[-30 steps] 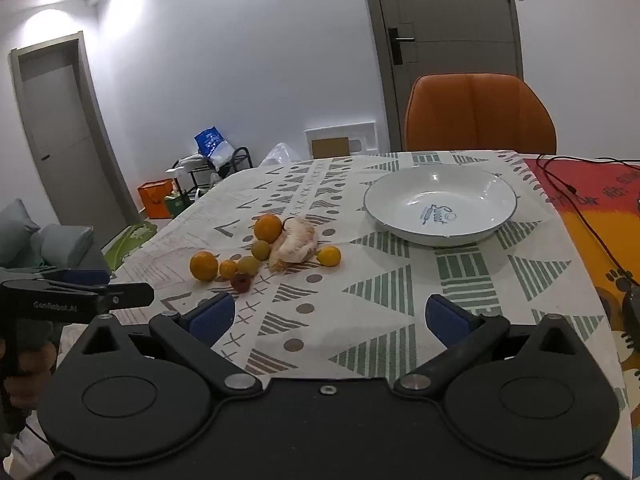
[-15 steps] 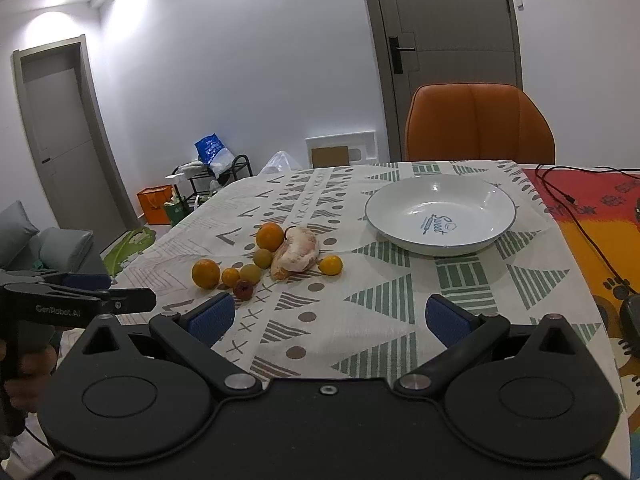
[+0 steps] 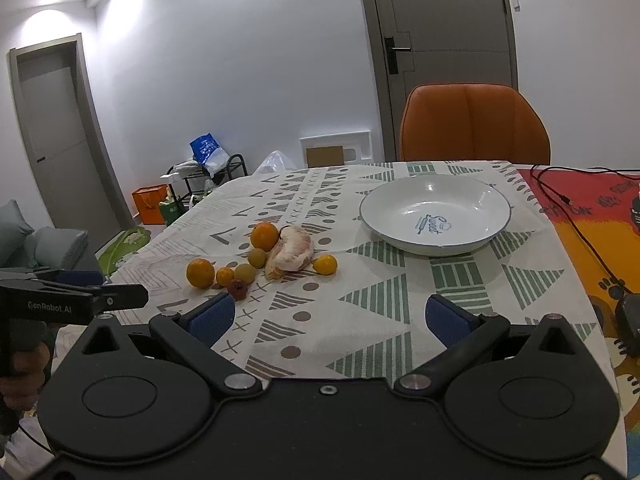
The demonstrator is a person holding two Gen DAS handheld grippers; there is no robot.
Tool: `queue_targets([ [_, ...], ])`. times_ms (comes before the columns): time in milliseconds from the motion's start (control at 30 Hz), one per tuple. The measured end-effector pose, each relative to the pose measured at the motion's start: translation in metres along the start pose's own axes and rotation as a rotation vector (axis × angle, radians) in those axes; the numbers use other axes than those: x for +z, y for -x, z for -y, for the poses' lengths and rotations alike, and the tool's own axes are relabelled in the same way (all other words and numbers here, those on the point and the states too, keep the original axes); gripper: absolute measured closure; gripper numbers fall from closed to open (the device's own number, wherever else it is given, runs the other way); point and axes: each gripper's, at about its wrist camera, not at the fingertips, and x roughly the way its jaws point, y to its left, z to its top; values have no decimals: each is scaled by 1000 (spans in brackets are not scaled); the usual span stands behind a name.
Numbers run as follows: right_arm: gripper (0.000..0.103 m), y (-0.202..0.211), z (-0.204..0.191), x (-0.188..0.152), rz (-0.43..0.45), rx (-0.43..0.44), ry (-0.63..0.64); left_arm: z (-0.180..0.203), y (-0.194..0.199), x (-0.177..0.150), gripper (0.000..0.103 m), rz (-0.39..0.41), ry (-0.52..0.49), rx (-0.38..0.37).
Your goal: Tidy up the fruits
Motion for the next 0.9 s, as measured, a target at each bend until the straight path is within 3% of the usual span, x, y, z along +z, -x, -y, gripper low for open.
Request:
queue_targets([
  [900, 0, -3, 0, -1, -21, 13, 3, 1, 0, 0, 0, -3, -3, -2],
])
